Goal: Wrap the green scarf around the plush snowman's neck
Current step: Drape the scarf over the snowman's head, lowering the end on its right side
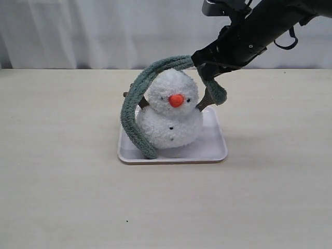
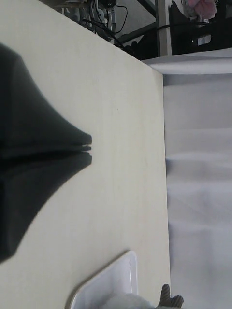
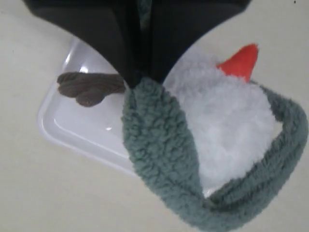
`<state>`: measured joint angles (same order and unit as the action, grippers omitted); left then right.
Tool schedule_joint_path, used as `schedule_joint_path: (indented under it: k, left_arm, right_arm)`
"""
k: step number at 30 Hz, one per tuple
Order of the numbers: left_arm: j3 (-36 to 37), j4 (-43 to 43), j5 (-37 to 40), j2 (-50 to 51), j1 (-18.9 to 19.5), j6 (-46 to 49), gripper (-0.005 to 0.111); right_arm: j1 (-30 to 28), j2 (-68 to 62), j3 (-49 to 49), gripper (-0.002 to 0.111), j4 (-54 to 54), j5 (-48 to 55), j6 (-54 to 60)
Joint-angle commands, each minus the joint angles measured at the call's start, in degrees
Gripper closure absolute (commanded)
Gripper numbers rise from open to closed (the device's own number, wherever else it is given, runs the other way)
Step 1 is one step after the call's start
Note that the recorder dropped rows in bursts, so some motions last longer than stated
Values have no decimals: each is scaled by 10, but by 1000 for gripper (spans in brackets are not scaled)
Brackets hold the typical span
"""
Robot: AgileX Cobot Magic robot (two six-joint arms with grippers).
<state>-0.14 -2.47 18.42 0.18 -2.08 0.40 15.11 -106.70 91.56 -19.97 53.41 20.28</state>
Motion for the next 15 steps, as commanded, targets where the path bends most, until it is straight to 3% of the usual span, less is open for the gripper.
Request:
schedule_joint_path:
  k: [1, 15]
  left_arm:
    - [1, 0, -7, -2, 1, -1, 107]
    - [1, 0, -7, -2, 1, -1, 107]
  right_arm:
    - [-4, 2, 5, 104, 42, 55, -20]
    - [-3, 1, -36, 104, 38, 99, -40]
